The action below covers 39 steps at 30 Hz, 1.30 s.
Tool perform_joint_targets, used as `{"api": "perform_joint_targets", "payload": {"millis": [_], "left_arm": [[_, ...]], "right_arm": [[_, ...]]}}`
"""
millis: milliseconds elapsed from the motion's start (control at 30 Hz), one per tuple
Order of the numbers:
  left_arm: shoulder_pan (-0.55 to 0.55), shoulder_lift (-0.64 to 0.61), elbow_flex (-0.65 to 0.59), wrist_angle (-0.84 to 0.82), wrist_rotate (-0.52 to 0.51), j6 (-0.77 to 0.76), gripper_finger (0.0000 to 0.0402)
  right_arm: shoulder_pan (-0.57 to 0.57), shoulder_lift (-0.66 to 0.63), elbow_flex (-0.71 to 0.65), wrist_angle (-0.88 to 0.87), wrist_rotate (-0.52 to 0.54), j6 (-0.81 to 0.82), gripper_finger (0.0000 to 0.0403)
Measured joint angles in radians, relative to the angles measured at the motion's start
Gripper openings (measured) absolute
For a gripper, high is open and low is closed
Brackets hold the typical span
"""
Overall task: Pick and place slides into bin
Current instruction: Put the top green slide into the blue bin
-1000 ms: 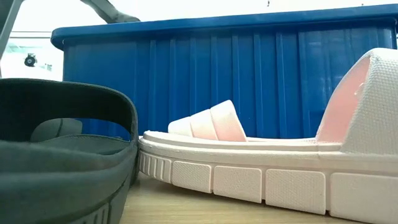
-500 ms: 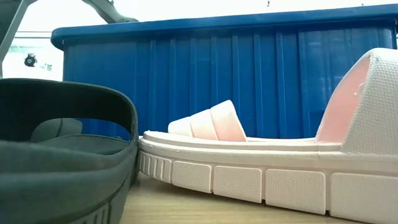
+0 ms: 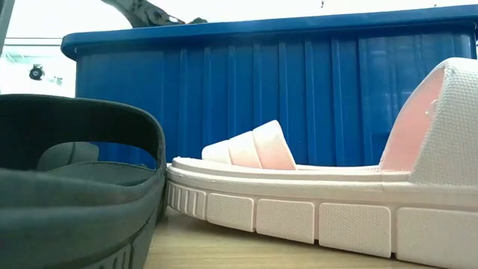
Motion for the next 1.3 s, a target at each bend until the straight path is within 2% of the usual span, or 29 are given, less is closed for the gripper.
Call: {"api": "perform_joint_targets", "payload": {"millis": [200,333,633,800,867,1067,1300], "left_arm": [[0.005,-0.007,-0.004,-0.058,-0.023,-0.001,0.0000],[0.000,-0.021,-0.002,-0.043,0.001,-0.002,0.0000],[-0.006,-0.092,0.008,0.040,0.326,-0.079,0.0000],[-0.013,-0.167,0.010,0.226,0.575,-0.115,0.0000],[-0.017,-0.203,0.010,0.301,0.643,-0.130,0.0000],[-0.040,-0.302,0.011,0.498,0.674,-0.239,0.0008],[-0.072,-0.423,0.011,0.531,0.694,-0.294,0.0089]], "right_arm": [[0.000,0.000,-0.002,-0.002,0.000,0.000,0.0075],[0.000,0.000,-0.003,-0.003,0.000,0.000,0.0079],[0.000,0.000,-0.003,-0.002,0.000,0.000,0.0074],[0.000,0.000,-0.003,-0.002,0.000,0.000,0.0069],[0.000,0.000,-0.003,-0.004,0.000,0.000,0.0068],[0.001,-0.004,-0.003,-0.006,-0.001,-0.025,0.0072],[0.001,-0.004,-0.003,-0.006,-0.005,-0.045,0.0073]]}}
